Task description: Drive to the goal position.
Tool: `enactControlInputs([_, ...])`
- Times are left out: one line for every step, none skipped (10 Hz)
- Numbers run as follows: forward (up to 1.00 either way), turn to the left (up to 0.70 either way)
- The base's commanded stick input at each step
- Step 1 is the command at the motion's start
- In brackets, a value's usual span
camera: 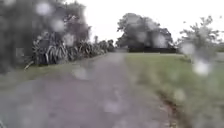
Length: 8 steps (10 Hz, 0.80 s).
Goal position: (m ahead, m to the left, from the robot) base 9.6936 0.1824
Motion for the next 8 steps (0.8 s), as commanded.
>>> enactControlInputs([1.00,0.00])
enactControlInputs([1.00,0.00])
enactControlInputs([1.00,0.00])
enactControlInputs([1.00,0.00])
enactControlInputs([1.00,0.00])
enactControlInputs([1.00,0.00])
enactControlInputs([1.00,0.00])
enactControlInputs([1.00,0.00])
